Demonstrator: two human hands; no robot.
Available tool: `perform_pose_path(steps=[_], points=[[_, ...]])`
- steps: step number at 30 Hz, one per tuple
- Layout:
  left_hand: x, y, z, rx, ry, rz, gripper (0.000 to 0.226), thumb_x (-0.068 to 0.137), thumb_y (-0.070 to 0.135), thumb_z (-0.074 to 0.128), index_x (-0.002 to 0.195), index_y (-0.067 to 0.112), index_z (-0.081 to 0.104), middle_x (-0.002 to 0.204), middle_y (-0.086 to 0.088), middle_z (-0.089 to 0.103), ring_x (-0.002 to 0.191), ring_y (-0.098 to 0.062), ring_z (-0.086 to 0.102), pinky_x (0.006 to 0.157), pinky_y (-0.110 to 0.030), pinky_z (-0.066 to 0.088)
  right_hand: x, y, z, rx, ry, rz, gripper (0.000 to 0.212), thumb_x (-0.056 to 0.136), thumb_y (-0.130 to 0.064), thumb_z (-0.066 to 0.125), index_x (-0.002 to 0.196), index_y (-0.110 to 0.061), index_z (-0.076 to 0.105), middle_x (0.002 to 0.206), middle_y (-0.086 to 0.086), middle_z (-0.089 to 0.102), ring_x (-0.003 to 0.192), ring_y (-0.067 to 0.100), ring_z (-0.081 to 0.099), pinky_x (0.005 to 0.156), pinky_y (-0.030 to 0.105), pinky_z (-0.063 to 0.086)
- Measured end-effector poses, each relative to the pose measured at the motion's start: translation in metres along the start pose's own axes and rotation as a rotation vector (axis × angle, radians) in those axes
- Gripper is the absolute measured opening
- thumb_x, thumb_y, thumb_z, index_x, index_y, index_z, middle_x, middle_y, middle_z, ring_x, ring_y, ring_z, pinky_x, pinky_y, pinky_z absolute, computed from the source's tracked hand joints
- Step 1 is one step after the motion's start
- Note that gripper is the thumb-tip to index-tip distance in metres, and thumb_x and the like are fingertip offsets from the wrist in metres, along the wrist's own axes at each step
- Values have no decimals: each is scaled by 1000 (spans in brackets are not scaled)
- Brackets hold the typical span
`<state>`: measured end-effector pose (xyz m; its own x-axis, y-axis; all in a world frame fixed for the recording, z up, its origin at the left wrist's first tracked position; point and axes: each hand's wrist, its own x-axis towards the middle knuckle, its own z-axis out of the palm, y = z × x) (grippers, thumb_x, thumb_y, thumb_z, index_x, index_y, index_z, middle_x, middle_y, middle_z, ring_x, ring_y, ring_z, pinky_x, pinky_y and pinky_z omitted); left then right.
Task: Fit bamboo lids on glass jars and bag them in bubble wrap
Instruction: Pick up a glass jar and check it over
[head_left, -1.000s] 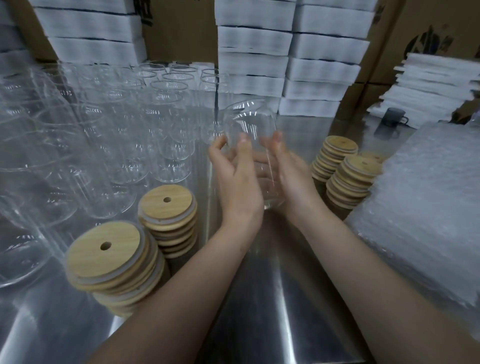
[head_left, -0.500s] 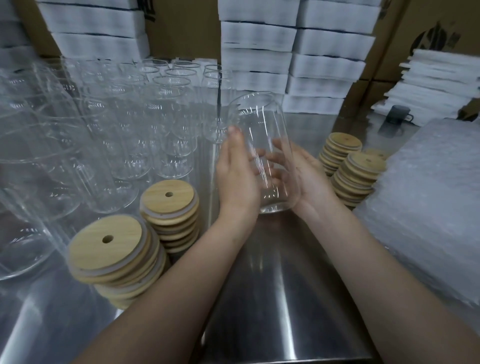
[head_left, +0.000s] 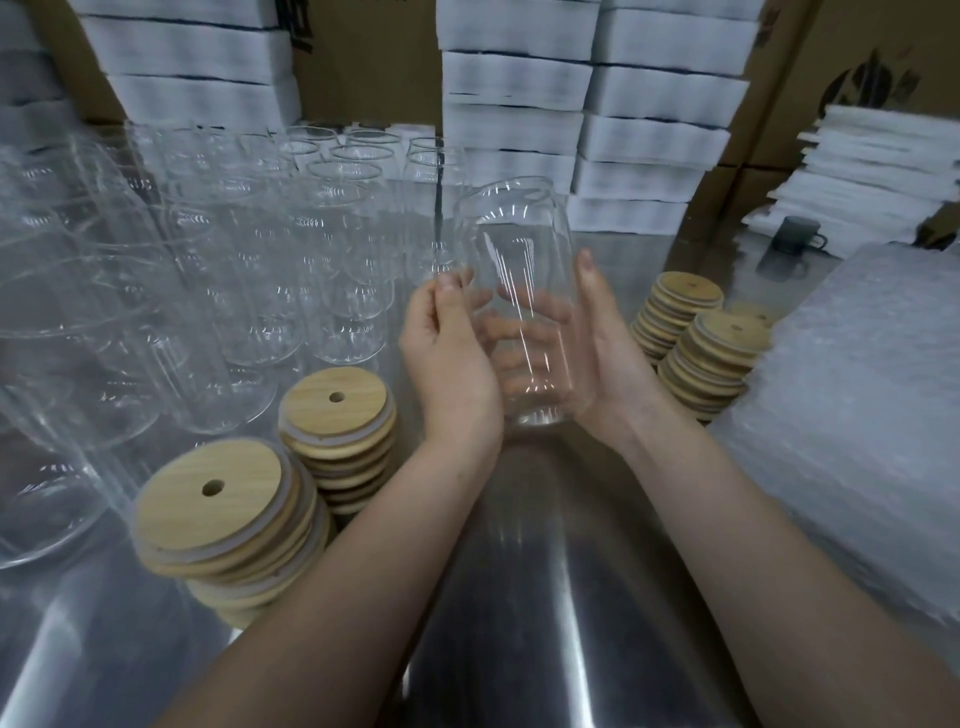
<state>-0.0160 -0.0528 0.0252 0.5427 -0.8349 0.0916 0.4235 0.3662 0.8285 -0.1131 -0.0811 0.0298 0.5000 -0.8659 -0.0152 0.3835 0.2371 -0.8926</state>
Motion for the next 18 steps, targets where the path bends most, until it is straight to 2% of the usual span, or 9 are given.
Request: perform_pose_path(steps=[2, 3, 5, 8, 10, 12, 14, 16, 18], points=[[-5, 0, 2, 36, -70, 7, 23, 104, 26, 43, 112, 10, 58, 100, -6, 65, 80, -13, 66, 70, -28, 56, 3, 1, 3, -69, 146, -86, 82, 72, -66, 50, 128, -8, 56, 91, 9, 69, 62, 13, 66, 47, 22, 49], [-8, -2, 4, 84, -125, 4, 33, 101, 33, 48, 123, 10, 55, 111, -6, 64, 89, -11, 68, 77, -28, 58, 3, 2, 5, -117, 209, -132, 81, 73, -65, 50, 129, -7, 56, 92, 10, 69, 60, 12, 65, 45, 21, 48], [-12, -5, 6, 195, -213, -5, 70, 85, 51, 60, 142, 15, 40, 134, -6, 56, 114, -16, 63, 93, -37, 55, 3, 3, 7, -239, 279, -225, 65, 88, -60, 44, 125, -9, 58, 87, 5, 71, 60, 9, 66, 46, 20, 49], [-12, -5, 6, 177, -235, -9, 96, 60, 58, 74, 141, 23, 35, 132, -12, 55, 109, -28, 66, 90, -50, 56, 0, 5, 9, -383, 335, -307, 36, 101, -52, 32, 103, -25, 56, 72, -15, 74, 65, 1, 70, 52, 19, 54], [-10, -5, 4, 149, -231, 8, 93, 57, 59, 72, 136, 22, 39, 121, -15, 61, 100, -28, 70, 84, -51, 58, 1, 4, 9, -374, 347, -280, 40, 102, -53, 29, 103, -24, 56, 77, -7, 75, 64, 4, 70, 50, 20, 52], [-12, -7, 2, 166, -234, 63, 81, 67, 56, 71, 133, 18, 43, 108, -11, 67, 86, -17, 73, 69, -37, 61, 2, 2, 9, -320, 351, -254, 47, 103, -52, 29, 111, -14, 57, 85, 7, 70, 59, 12, 66, 47, 24, 49], [-12, -8, 1, 132, -234, 73, 62, 79, 49, 65, 128, 14, 47, 89, 0, 69, 69, -10, 71, 55, -27, 56, 3, 1, 6, -238, 350, -249, 46, 104, -46, 33, 115, -7, 55, 78, 10, 64, 54, 15, 58, 46, 25, 45], [-11, -8, 1, 73, -259, 16, 46, 84, 51, 58, 117, 18, 54, 79, 2, 72, 72, -19, 72, 60, -35, 59, 3, 0, 1, -153, 358, -250, 32, 105, -35, 41, 105, -8, 57, 67, 7, 61, 48, 16, 55, 41, 23, 43], [-9, -5, 0, 83, -269, -44, 43, 85, 62, 53, 108, 27, 59, 98, -10, 73, 91, -33, 72, 82, -53, 58, 3, -1, -2, -55, 344, -218, 19, 103, -23, 48, 93, -10, 57, 65, 8, 58, 45, 17, 52, 40, 21, 42]])
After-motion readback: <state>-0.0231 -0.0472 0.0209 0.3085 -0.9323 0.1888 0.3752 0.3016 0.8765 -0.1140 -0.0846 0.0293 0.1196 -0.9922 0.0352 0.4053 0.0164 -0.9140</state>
